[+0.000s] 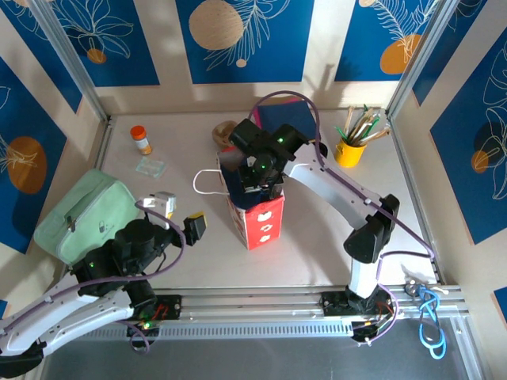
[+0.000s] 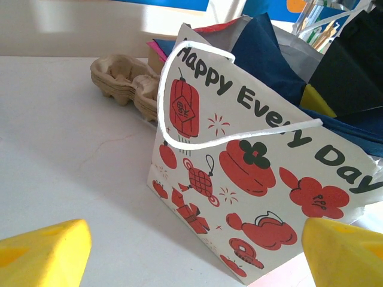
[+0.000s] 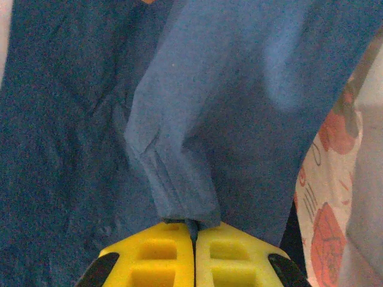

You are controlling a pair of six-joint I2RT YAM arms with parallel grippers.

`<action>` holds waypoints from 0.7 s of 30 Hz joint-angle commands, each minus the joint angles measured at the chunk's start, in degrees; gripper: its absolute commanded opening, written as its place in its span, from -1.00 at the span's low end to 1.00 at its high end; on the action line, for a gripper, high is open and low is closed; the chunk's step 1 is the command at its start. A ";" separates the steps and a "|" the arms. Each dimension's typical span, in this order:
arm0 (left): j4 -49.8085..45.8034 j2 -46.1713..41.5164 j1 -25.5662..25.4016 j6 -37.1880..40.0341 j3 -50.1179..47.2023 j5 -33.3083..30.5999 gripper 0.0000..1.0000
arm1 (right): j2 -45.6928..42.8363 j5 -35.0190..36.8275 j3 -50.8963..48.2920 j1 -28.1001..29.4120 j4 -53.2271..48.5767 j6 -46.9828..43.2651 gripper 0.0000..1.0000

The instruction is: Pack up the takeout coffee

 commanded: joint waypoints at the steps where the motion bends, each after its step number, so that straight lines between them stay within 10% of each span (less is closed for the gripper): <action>1: 0.49 -0.76 0.49 -0.44 -0.77 -0.52 0.81 | 2.37 3.80 2.70 0.77 -5.86 -0.48 -1.00; 21: 0.33 -0.95 0.49 -0.39 -1.18 -0.35 0.83 | 1.47 2.67 5.39 2.07 -5.11 -2.57 -0.38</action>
